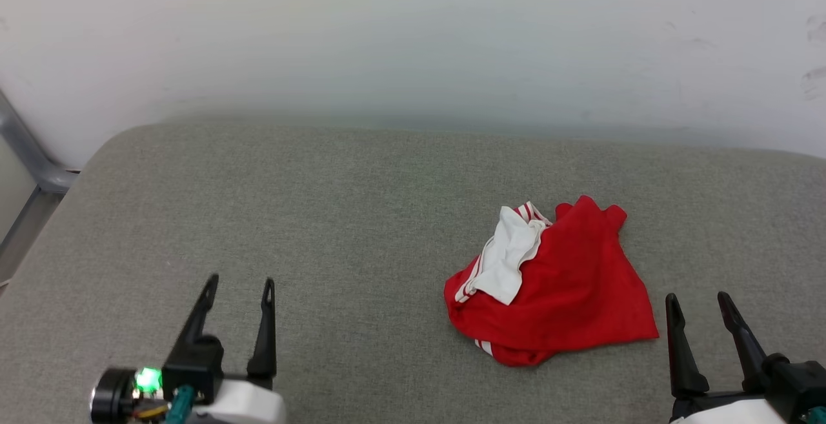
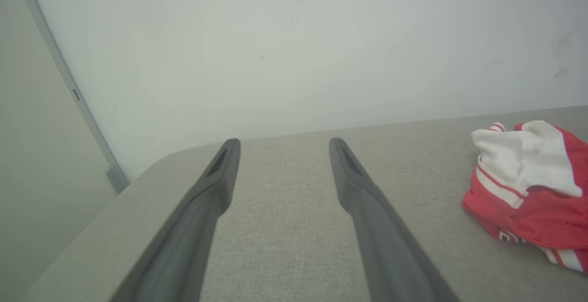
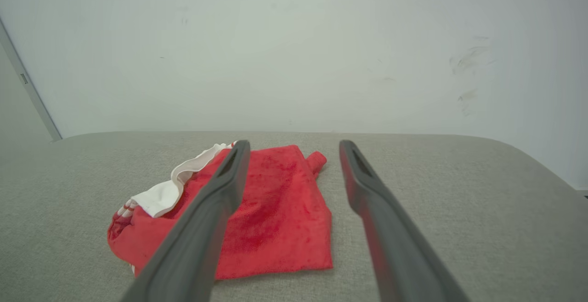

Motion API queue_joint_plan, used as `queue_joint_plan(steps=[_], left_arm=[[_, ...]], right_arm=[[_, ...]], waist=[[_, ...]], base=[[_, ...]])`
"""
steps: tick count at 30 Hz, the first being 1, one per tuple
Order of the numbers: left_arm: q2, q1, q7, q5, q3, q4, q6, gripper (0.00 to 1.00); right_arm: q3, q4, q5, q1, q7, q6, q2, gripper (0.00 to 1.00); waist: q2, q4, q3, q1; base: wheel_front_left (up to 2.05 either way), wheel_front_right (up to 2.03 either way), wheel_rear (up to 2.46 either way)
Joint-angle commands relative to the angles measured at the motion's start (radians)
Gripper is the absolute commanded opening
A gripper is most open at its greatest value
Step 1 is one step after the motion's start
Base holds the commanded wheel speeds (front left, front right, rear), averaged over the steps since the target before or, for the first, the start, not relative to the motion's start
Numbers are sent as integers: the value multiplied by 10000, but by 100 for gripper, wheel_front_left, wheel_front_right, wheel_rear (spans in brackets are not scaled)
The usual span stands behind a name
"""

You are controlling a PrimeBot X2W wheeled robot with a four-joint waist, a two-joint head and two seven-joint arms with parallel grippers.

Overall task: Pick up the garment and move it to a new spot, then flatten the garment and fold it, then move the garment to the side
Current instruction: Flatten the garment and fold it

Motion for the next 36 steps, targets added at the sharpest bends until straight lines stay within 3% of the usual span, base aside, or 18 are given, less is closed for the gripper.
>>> queue_joint_plan(steps=[1,8,16,26,36], left_arm=[[131,-478,-26,-69,24,-15,-226,100],[835,-2626,-25,-38,-471,536,-1390,100],[1403,-5172,484,-762,-1630,1504,-1796,100],[2459,-8206,3378,-3915,-5010,1631,-1802,100],[3099,-10526,6648,-6900,-8183,1449,-1804,100]], right_arm=[[-6,-30,-41,-51,-22,-7,17,100],[32,-99,-114,-286,-24,-8,15,100],[-58,-164,-128,-540,-24,-8,15,100],[-88,-236,-108,-1007,-24,-9,17,100],[-15,-249,87,-1522,-24,-9,17,100]], waist=[[0,21,42,0],[0,-183,364,0],[0,-511,904,0],[0,-844,1707,0],[0,-1323,2513,0]], base=[[0,0,0],[0,0,0],[0,0,0],[0,0,0],[0,0,0]])
